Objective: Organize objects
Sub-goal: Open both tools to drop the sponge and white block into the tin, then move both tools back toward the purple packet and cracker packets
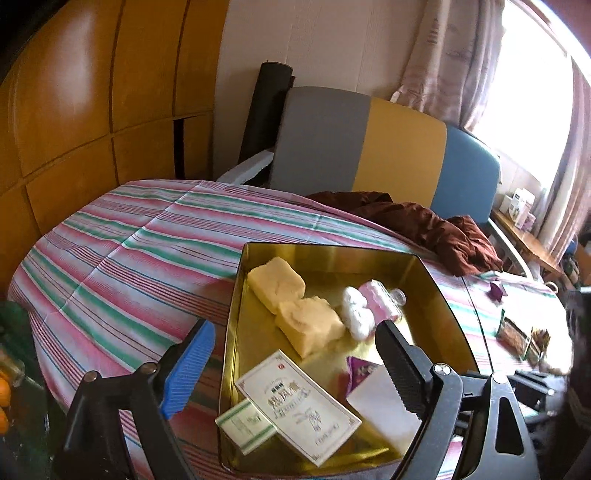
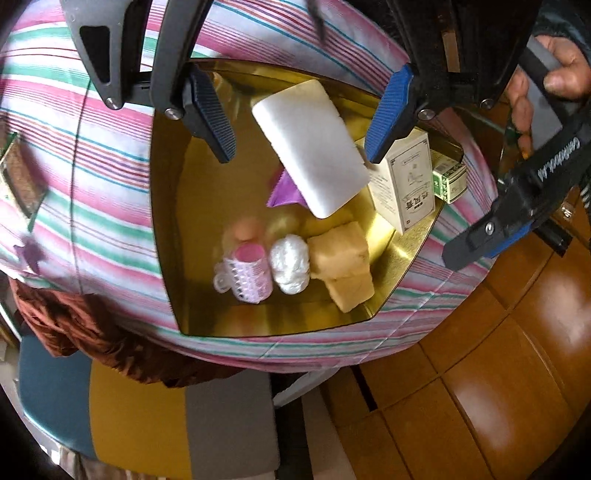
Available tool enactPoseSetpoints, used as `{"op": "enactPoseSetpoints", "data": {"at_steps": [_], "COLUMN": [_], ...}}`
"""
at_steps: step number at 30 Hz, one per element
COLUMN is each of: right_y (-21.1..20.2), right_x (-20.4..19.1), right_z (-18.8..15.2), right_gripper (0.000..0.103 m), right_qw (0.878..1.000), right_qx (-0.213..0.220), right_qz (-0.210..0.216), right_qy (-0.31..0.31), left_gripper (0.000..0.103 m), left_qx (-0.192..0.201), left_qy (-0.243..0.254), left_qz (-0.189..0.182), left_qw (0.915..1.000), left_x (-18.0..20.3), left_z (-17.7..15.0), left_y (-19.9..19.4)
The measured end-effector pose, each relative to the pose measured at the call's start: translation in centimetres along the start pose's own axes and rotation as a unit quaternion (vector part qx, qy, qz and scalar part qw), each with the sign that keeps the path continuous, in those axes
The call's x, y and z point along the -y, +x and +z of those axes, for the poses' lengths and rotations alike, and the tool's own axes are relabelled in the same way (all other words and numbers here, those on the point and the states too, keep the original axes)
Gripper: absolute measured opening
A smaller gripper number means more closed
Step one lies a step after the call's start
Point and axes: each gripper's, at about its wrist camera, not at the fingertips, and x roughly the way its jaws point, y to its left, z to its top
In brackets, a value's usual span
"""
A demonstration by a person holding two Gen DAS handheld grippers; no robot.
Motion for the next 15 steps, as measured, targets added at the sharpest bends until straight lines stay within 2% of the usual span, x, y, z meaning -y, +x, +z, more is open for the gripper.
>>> {"op": "enactPoseSetpoints", "data": {"at_steps": [15], "right_y": [-1.8], "right_x": [0.0], "right_z": [-0.5], "right_gripper": [0.074], "right_qw": [0.998], "right_qx": [0.043], "right_qz": [-0.054], "right_qy": [-0.009], "left_gripper": [0.089], "left_qx": [0.013], "left_qy": [0.040], "left_qz": [-0.008], "left_qw": [0.9991], "left_x": [2.6], "left_z": [-1.0], "left_y": [-2.3]}}
